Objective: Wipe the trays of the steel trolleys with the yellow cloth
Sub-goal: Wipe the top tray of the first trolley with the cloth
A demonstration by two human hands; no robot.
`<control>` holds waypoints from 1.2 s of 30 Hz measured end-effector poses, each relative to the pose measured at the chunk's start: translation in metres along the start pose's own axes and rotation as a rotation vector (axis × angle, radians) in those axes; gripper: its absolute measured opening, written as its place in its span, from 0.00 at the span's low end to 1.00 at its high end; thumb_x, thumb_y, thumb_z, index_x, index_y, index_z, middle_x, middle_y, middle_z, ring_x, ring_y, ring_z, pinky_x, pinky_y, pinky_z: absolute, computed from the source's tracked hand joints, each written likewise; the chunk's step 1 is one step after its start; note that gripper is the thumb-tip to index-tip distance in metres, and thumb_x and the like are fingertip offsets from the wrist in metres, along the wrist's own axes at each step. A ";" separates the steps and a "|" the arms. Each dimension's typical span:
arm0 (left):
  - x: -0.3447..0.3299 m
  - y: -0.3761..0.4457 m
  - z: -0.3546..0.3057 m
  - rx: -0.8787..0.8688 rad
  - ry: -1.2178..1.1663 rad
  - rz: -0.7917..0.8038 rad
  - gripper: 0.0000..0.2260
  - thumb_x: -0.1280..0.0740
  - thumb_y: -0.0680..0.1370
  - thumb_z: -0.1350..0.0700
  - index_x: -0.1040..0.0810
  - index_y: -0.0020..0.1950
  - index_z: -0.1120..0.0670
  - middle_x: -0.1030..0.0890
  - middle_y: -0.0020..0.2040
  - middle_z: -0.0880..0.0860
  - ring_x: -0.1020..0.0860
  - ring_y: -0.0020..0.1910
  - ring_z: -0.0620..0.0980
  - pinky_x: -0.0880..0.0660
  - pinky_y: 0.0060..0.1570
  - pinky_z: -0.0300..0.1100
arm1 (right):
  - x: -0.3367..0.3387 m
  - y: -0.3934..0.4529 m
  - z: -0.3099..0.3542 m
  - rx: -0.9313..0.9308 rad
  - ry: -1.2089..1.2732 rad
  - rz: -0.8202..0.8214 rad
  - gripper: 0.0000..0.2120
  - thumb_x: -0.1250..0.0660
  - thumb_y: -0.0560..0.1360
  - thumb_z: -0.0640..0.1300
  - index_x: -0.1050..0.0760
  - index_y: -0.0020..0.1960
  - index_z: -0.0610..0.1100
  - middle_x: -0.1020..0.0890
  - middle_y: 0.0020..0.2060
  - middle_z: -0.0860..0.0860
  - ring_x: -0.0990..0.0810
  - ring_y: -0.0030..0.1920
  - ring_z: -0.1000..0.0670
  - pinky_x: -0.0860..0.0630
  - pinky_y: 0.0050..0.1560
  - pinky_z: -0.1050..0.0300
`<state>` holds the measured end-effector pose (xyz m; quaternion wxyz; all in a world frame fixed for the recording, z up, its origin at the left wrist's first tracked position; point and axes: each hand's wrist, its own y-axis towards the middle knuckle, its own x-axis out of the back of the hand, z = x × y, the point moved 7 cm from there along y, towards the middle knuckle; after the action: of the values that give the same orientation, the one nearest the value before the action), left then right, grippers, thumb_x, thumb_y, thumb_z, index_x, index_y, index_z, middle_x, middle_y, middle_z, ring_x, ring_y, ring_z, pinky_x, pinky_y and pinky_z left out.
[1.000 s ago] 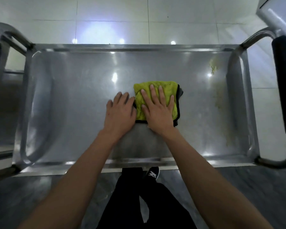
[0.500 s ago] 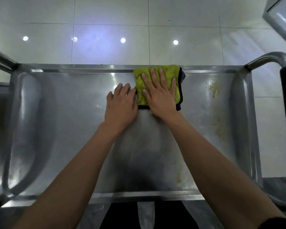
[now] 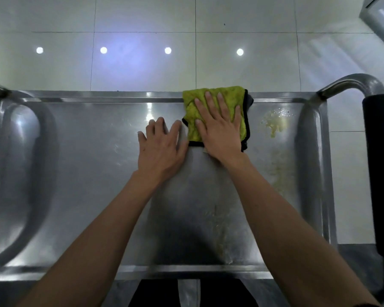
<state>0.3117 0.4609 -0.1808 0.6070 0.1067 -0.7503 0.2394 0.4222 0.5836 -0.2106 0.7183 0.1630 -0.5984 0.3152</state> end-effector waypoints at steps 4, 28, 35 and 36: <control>-0.012 0.004 -0.014 0.028 0.056 0.108 0.25 0.43 0.78 0.34 0.38 0.70 0.45 0.40 0.74 0.61 0.43 0.74 0.67 0.38 0.67 0.70 | 0.008 -0.007 -0.050 -0.072 0.004 -0.021 0.26 0.53 0.84 0.58 0.51 0.81 0.59 0.51 0.81 0.56 0.57 0.81 0.49 0.58 0.76 0.33; -0.006 0.003 -0.009 -0.040 0.117 0.111 0.27 0.40 0.80 0.40 0.44 0.77 0.39 0.44 0.78 0.55 0.45 0.77 0.59 0.33 0.61 0.65 | 0.020 -0.057 -0.137 -0.313 0.010 -0.024 0.27 0.57 0.83 0.58 0.58 0.81 0.58 0.54 0.82 0.53 0.58 0.81 0.45 0.60 0.73 0.28; -0.013 0.000 0.007 -0.200 0.147 0.211 0.33 0.36 0.77 0.40 0.45 0.78 0.46 0.54 0.81 0.54 0.55 0.79 0.59 0.36 0.61 0.62 | -0.011 -0.058 -0.014 -0.177 -0.032 0.015 0.27 0.57 0.83 0.58 0.56 0.81 0.58 0.54 0.82 0.53 0.59 0.81 0.45 0.61 0.74 0.28; -0.013 -0.001 0.009 -0.220 0.147 0.203 0.33 0.36 0.76 0.41 0.44 0.78 0.47 0.53 0.80 0.54 0.54 0.79 0.59 0.35 0.61 0.61 | -0.015 -0.057 -0.002 -0.169 -0.032 0.015 0.27 0.58 0.83 0.58 0.57 0.81 0.58 0.54 0.82 0.53 0.59 0.81 0.45 0.61 0.74 0.28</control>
<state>0.3075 0.4536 -0.1943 0.6409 -0.0545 -0.7325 0.2231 0.4597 0.5382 -0.2175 0.7174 0.1022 -0.6356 0.2664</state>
